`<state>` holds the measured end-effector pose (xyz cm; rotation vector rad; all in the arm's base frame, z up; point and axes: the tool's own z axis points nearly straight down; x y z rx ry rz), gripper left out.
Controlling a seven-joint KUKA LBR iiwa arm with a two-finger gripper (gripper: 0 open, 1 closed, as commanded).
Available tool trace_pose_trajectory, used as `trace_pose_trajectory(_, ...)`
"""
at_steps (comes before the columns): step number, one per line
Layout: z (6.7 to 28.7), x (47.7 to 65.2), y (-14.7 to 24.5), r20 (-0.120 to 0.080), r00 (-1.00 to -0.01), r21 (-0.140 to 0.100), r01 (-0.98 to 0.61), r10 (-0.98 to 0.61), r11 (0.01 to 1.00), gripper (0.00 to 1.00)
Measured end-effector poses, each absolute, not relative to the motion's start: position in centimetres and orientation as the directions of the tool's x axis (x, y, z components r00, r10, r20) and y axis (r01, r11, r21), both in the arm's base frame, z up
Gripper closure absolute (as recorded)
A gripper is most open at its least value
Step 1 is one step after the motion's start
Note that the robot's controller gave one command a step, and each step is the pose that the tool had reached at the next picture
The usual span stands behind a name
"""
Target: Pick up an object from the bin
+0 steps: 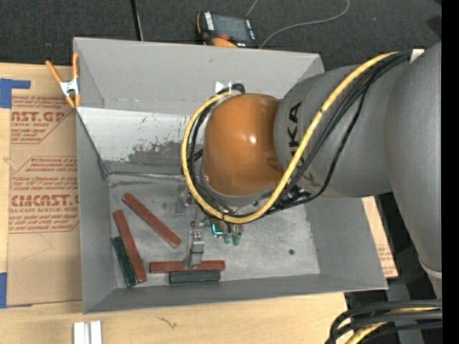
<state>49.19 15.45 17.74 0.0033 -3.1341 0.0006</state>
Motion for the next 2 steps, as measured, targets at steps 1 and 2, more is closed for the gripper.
trace_pose_trajectory(1,6.60,48.56,10.27,0.007,-1.000,-0.001,-0.011,-0.011,1.000,0.00)
trace_pose_trajectory(2,7.29,48.85,10.55,-0.001,-1.000,0.003,-0.015,-0.015,1.000,1.00)
